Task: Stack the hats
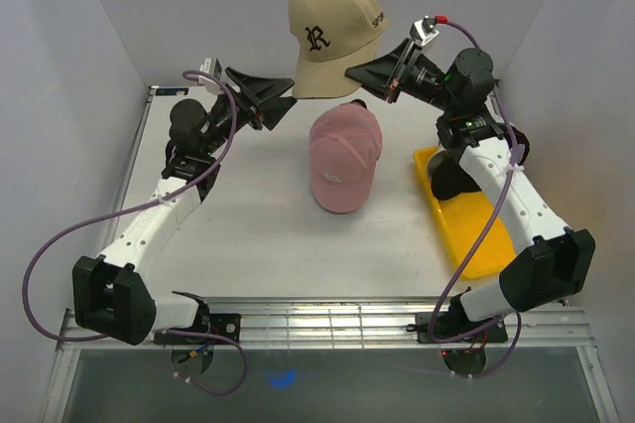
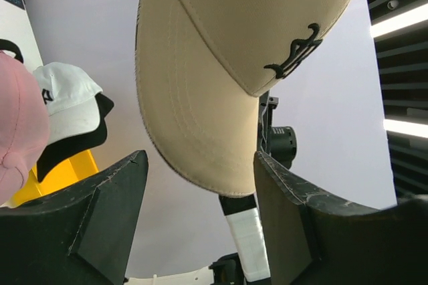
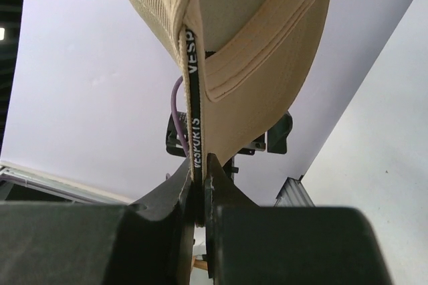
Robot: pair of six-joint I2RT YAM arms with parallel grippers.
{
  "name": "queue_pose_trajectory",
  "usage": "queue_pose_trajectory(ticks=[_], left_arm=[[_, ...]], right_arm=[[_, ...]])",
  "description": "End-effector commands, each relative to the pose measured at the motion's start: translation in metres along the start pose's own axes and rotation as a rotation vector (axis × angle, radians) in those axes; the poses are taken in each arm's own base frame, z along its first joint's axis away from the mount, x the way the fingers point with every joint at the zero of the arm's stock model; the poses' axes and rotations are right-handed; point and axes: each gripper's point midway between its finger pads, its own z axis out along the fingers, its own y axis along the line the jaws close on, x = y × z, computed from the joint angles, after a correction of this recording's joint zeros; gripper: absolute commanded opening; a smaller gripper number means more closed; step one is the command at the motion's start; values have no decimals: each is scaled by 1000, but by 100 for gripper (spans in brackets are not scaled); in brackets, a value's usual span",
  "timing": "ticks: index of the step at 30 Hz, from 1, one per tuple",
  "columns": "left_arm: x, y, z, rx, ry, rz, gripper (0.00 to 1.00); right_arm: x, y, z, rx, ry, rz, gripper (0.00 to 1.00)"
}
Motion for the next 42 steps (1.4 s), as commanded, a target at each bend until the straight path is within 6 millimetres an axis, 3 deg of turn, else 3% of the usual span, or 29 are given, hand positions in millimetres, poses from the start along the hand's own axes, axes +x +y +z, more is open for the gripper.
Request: queue_pose_trajectory(ticks=[1,10,16,20,23,25,28,32,42], left_arm=[[-1,-20,-1,69,-8,-2,74],[-4,-15,5,60,-9,-14,73],[-3,-23,13,76,-17,-22,67],[-3,-29,17,85,-18,-17,56],[-2,-26,22,68,-15,-32,34],[-1,-21,23,45,-17,-50,21],[0,-14,25,18,-17,-63,13],[6,-8,27,-11,-11,-59,3],[39,56,18,-164,24,-101,0]], right_arm=[[9,42,-9,-153,22,-60,8],[16,32,-10,-185,38,1,8],[24,17,-13,-194,54,56,8],[28,6,-14,-179,78,93,8],[28,-3,-12,-161,92,121,8],[28,-10,-14,-143,89,139,8],[29,-20,-16,-122,94,146,8],[35,-50,-23,-64,104,170,8],[54,-114,-35,108,163,130,8]])
